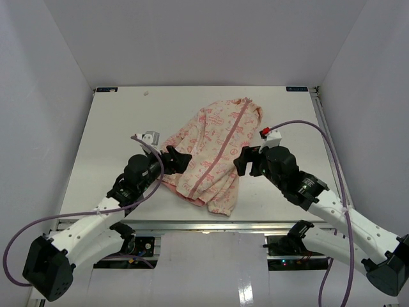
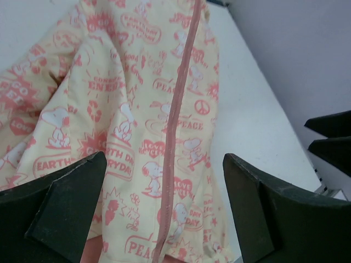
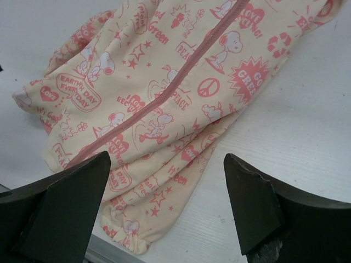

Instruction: Zip up the jacket

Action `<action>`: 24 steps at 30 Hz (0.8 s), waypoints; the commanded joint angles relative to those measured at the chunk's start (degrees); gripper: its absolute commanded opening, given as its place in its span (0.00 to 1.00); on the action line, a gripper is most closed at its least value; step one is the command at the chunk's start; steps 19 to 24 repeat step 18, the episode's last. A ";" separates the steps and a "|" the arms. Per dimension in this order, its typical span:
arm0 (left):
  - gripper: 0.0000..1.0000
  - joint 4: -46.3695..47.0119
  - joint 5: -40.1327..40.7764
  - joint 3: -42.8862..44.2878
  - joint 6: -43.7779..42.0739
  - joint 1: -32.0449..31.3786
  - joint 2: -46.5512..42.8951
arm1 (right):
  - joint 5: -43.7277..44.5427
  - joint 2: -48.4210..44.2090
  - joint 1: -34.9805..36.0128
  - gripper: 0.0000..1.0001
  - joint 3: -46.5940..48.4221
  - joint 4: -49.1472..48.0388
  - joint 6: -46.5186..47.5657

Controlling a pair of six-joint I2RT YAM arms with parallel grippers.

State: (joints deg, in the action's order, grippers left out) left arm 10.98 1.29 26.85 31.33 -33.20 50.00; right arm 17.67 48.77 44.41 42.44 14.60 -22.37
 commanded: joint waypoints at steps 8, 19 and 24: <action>0.98 8.16 -4.80 -7.62 -2.30 -1.08 -12.61 | 4.27 -10.09 0.48 0.90 -5.14 -1.85 -0.77; 0.98 9.59 -7.00 -7.96 -3.29 -1.17 -12.74 | 6.53 -10.44 0.41 0.90 -5.18 -1.60 -1.25; 0.98 9.59 -7.00 -7.96 -3.29 -1.17 -12.74 | 6.53 -10.44 0.41 0.90 -5.18 -1.60 -1.25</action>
